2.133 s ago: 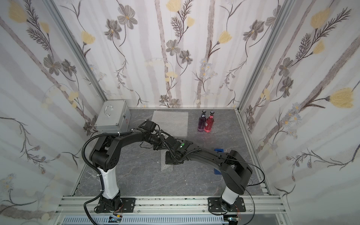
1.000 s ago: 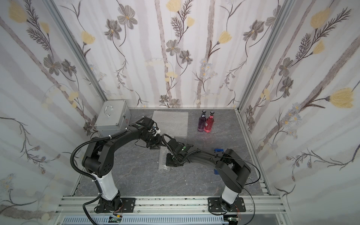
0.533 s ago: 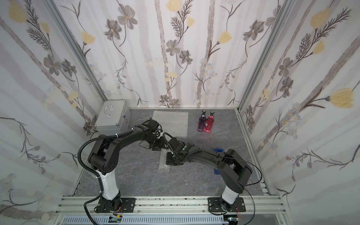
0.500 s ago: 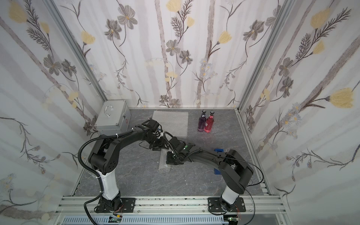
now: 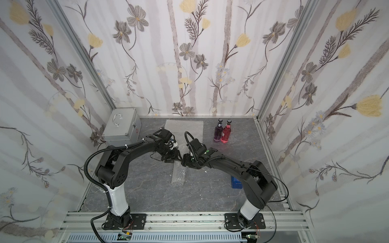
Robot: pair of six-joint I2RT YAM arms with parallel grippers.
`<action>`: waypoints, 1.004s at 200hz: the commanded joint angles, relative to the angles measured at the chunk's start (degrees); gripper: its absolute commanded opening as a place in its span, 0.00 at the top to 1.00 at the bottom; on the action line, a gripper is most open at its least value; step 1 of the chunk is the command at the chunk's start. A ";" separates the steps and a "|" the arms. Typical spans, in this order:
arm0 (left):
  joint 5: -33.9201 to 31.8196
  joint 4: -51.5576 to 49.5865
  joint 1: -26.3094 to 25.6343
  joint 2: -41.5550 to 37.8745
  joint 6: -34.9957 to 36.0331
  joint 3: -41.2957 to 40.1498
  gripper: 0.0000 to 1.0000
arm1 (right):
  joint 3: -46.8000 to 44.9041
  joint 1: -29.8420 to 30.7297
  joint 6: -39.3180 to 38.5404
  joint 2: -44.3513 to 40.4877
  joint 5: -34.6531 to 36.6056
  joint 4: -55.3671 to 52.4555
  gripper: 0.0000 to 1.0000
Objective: Wrap wine bottles in bubble wrap
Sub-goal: Wrap the wine bottle in bubble wrap.
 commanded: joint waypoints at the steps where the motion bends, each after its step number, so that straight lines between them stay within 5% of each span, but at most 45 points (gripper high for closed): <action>1: -6.25 -3.72 0.02 0.28 0.77 -0.46 0.42 | 1.46 -0.10 -0.28 2.79 -2.00 4.13 0.37; 28: -6.26 -3.71 -0.03 0.23 0.78 -0.43 0.42 | 0.91 -1.95 -0.47 4.85 -3.97 5.79 0.47; 86: -6.13 -3.72 0.16 -0.49 0.86 -0.49 0.41 | -2.80 -2.21 -0.24 5.89 -7.77 10.41 1.00; 201: -3.07 -5.10 0.98 -10.24 5.19 -4.69 0.18 | -1.61 -1.77 0.76 9.32 -8.89 12.32 1.00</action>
